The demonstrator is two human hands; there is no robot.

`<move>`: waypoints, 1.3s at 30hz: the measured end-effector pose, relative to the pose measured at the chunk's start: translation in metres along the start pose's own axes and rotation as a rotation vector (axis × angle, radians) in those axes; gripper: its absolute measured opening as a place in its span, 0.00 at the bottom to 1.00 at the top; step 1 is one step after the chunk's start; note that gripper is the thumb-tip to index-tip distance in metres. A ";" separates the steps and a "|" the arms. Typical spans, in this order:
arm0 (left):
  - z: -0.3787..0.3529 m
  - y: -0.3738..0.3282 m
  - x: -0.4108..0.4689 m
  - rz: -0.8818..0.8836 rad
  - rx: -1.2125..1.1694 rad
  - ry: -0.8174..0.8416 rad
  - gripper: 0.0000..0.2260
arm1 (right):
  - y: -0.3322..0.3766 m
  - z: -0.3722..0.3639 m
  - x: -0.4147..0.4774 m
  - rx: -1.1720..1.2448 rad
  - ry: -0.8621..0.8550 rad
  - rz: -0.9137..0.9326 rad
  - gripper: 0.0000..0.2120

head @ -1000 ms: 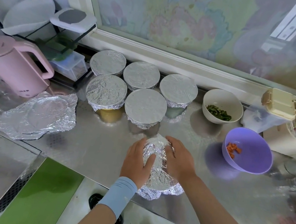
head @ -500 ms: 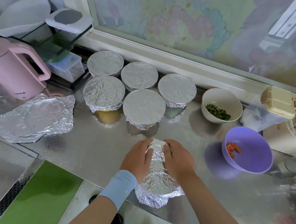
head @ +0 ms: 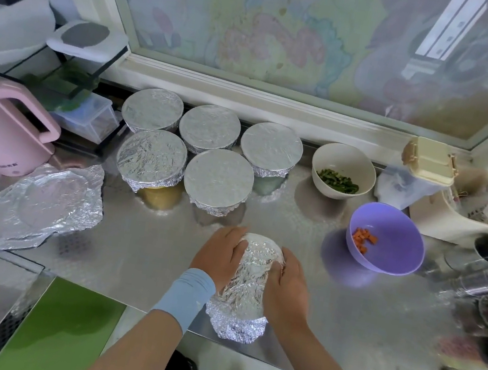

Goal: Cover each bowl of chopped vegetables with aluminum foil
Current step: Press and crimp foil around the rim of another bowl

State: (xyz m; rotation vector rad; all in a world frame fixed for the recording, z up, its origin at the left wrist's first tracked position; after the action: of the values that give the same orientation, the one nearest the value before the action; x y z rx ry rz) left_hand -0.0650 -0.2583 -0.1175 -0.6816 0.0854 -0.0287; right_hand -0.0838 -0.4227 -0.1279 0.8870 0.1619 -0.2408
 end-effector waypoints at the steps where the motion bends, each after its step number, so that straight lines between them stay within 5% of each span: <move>1: -0.002 0.001 0.001 0.023 -0.016 0.002 0.17 | -0.002 -0.001 -0.001 0.076 0.009 -0.046 0.17; 14: 0.002 -0.004 0.002 0.230 -0.166 -0.061 0.13 | 0.000 0.002 0.011 0.233 0.052 -0.101 0.11; 17: 0.006 -0.002 -0.008 0.211 -0.173 -0.066 0.15 | 0.005 0.010 0.023 0.089 0.130 0.036 0.13; 22: 0.014 0.000 0.002 0.089 -0.108 -0.135 0.14 | 0.019 0.015 0.043 -0.102 -0.005 0.294 0.10; 26: 0.008 -0.002 0.016 0.066 -0.125 -0.018 0.12 | 0.025 0.009 0.046 -0.094 0.081 0.251 0.08; 39: 0.000 0.002 0.008 0.267 -0.192 -0.072 0.11 | 0.025 0.005 0.056 -0.170 0.228 0.201 0.10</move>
State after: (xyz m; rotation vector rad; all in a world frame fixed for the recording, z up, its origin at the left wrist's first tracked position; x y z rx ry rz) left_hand -0.0569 -0.2568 -0.1193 -0.8573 0.1108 0.2632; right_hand -0.0229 -0.4193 -0.1195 0.7532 0.2988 0.0614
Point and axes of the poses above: each hand's wrist, its own x-axis towards the middle knuckle, its own z-axis out of the back of the hand, y = z × x, the point moved 2 cm from there along x, towards the middle knuckle, and after that the axes turned 3 degrees about -z, right-handed, at the moved point
